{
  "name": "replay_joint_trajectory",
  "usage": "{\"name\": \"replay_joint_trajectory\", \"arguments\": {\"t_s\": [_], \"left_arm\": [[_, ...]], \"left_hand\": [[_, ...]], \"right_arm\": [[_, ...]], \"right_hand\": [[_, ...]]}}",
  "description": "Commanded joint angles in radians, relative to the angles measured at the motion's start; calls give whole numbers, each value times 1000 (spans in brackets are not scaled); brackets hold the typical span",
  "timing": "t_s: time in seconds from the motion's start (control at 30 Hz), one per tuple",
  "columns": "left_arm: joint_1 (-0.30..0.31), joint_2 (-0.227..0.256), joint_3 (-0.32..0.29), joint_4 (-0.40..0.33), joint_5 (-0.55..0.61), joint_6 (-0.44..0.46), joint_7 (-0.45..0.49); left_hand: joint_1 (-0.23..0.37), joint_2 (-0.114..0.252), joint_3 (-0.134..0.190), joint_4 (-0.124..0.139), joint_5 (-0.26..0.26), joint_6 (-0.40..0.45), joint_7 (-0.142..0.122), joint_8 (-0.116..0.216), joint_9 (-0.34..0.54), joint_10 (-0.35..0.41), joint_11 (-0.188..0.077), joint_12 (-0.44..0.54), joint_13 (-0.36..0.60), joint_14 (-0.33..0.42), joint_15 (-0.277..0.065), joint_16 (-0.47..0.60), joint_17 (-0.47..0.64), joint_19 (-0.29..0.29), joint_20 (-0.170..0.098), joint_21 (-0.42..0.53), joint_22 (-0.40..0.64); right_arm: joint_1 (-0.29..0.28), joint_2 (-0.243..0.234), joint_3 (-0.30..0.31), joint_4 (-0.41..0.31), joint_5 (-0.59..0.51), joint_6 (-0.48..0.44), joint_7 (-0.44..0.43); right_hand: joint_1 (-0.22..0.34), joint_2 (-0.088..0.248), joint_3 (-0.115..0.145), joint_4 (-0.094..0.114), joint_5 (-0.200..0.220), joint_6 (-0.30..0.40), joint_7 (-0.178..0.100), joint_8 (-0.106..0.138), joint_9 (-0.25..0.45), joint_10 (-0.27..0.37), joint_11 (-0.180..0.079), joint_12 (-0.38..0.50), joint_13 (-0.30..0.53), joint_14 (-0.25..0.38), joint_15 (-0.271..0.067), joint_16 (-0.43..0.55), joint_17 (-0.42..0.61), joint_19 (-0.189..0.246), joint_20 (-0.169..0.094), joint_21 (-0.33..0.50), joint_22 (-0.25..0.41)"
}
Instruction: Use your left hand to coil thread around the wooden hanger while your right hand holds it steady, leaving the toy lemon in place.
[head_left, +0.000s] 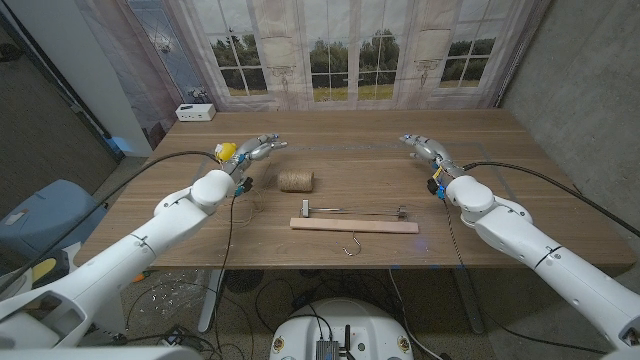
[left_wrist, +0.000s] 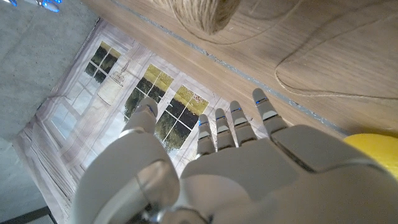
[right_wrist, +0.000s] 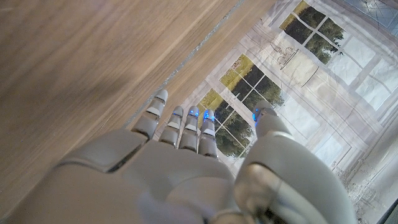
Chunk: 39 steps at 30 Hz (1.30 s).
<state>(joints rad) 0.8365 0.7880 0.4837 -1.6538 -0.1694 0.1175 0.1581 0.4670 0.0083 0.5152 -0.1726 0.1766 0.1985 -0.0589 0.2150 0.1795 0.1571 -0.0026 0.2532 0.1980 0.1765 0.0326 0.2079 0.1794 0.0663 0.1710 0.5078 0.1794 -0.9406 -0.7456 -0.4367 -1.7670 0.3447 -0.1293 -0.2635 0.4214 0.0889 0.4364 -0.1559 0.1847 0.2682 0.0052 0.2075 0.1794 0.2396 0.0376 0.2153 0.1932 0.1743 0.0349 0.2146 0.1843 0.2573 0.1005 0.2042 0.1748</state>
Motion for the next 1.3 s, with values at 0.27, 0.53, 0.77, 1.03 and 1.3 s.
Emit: {"name": "replay_joint_trajectory", "arguments": {"t_s": [0.27, 0.53, 0.77, 1.03, 1.3], "left_arm": [[-39, 144, 63, -228, 173, 237, -93], [-41, 189, 78, -303, 236, 306, -135], [-41, 206, 83, -333, 267, 333, -162], [-45, 217, 83, -353, 296, 340, -184], [-45, 223, 84, -368, 323, 344, -200]], "left_hand": [[63, -18, 6, -15, 6, 32, -14, 10, 4, 10, -20, -3, 5, -27, -2, -11, 5, -11, 5, -15, 3], [96, -36, 5, -15, 10, 44, -18, 12, 5, 27, -24, 1, 6, -35, -1, -13, 6, -12, 3, -23, 3], [121, -50, 2, -15, 13, 54, -24, 13, 5, 34, -32, 1, 7, -38, -5, -12, 6, -8, -1, -28, 3], [148, -62, 0, -14, 17, 54, -24, 10, 5, 26, -31, -4, 7, -45, -3, -14, 6, -8, 0, -34, 3], [167, -69, -3, -11, 19, 55, -26, 8, 5, 24, -33, -7, 8, -49, -3, -14, 6, -7, -2, -39, 3]], "right_arm": [[-56, -104, -30, -226, -145, -255, -69], [-99, -151, -39, -344, -211, -369, -99], [-132, -172, -52, -430, -273, -476, -136], [-143, -184, -104, -514, -377, -605, -171], [-164, -195, -156, -597, -481, -733, -198]], "right_hand": [[38, -5, 8, -18, -3, 20, -5, 9, 6, 13, -9, 2, 5, 15, -12, 5, 4, 11, 11, 7, 6], [63, -14, 14, -26, -2, 32, -8, 11, 6, 24, -16, 3, 5, 21, -22, 5, 4, 22, 12, 10, 6], [116, -28, 27, -33, 0, 59, -11, 16, 7, 57, -24, 10, 6, 46, -40, 10, 5, 48, 11, 17, 7], [192, -55, 41, -36, 6, 101, -20, 26, 9, 85, -33, 13, 9, 77, -69, 16, 7, 81, 5, 25, 8], [347, -92, 54, -30, 17, 192, -80, 42, 12, 155, -97, 21, 15, 137, -127, 38, 20, 137, -16, 36, 10]]}}
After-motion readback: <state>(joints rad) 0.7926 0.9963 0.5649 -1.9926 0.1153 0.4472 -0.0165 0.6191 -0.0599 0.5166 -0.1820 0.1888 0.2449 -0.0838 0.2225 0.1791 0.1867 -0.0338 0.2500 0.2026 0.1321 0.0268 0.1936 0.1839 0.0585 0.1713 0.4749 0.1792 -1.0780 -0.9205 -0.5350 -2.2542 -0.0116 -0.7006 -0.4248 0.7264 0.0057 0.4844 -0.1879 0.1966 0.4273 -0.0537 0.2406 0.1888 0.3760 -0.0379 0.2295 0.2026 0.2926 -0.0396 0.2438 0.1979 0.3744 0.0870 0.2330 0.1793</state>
